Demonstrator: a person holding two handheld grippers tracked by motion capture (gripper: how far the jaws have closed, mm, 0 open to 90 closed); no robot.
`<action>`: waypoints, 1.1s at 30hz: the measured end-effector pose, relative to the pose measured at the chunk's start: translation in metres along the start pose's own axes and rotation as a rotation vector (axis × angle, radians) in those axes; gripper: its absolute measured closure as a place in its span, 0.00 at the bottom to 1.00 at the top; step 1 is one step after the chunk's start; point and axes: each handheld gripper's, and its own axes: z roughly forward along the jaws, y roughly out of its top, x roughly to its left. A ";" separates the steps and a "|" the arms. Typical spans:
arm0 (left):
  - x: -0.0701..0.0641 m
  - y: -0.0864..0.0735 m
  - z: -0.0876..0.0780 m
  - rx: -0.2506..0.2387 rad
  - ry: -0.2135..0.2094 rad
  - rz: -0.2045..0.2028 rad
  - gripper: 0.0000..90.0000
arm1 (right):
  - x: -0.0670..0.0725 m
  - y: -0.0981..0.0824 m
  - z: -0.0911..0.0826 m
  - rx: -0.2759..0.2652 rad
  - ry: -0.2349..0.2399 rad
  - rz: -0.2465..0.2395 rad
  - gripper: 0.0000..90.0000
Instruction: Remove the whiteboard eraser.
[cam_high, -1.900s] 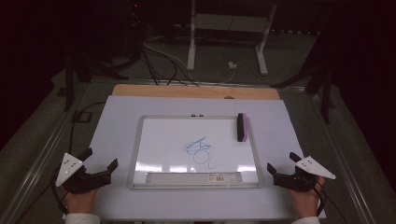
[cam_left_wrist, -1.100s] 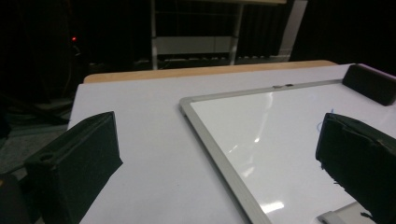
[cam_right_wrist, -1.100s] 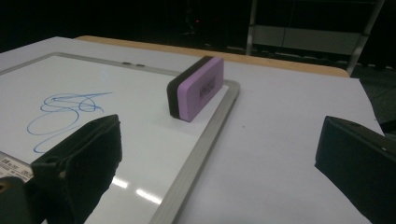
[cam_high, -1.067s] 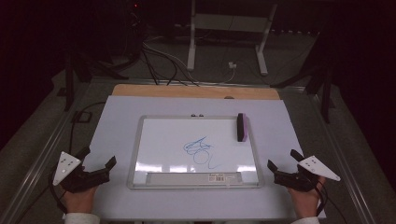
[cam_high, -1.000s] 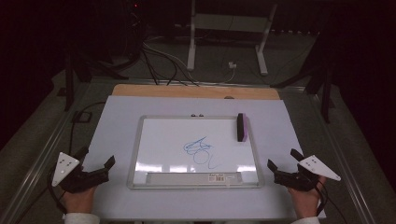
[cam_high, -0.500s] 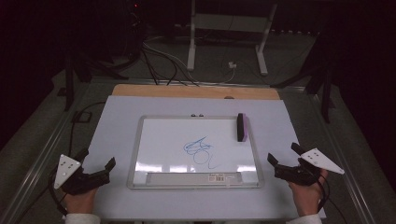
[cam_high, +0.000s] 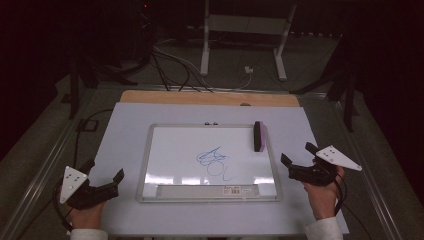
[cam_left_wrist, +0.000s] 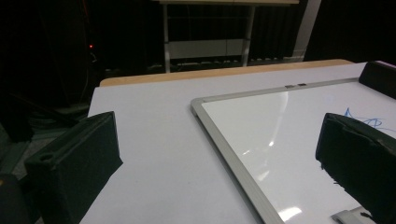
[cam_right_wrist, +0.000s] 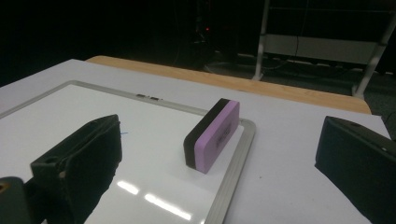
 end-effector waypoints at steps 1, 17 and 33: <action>0.000 0.000 0.000 0.001 -0.002 0.000 0.01 | 0.000 0.001 0.002 0.002 -0.002 -0.001 0.01; -0.003 -0.001 0.002 0.009 0.001 0.012 0.01 | -0.003 0.019 0.027 0.025 0.021 0.008 0.01; -0.004 -0.002 0.002 0.011 -0.006 0.017 0.01 | -0.003 0.024 0.056 0.047 0.037 0.028 0.01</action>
